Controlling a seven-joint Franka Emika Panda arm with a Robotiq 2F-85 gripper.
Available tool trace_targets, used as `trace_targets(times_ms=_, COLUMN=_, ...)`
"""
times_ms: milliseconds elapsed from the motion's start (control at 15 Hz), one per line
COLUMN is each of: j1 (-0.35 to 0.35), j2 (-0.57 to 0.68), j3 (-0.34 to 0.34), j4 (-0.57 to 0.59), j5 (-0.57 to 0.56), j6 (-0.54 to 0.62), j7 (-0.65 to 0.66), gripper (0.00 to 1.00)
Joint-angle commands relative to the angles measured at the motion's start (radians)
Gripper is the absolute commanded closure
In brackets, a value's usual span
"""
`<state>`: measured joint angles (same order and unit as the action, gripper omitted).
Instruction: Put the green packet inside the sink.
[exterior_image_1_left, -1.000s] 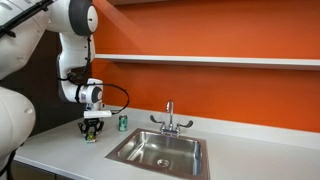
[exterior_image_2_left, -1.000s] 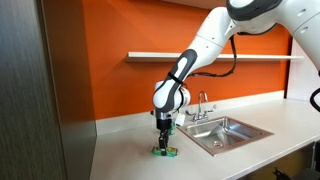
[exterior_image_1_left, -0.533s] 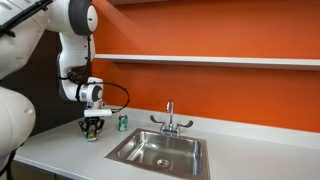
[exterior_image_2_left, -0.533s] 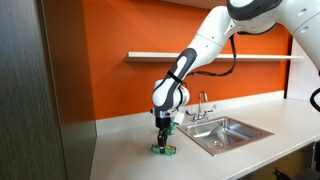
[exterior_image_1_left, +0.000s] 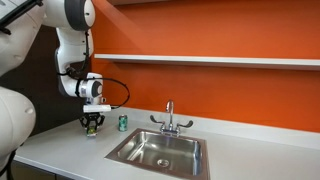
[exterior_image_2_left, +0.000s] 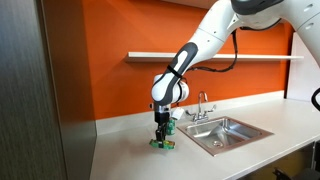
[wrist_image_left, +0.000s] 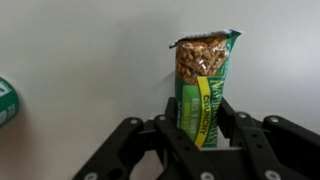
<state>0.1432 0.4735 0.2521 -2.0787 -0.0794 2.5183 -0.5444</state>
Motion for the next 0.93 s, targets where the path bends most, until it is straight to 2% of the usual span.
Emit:
trace_targets(times_ms=0, j1=-0.005, j2=-0.058, j3=0.009, j4=-0.023, j5=0.000, j6=-0.040, j7=0.050, gripper=0.84)
trace_targets(times_ms=467, j1=-0.027, j2=-0.103, j3=0.008, j4=-0.068, j5=0.039, j6=-0.019, j7=0.079, gripper=0.84)
trace_targets(times_ms=867, j1=-0.083, j2=-0.207, j3=-0.012, j4=-0.192, j5=0.121, j6=0.033, j7=0.097, gripper=0.84)
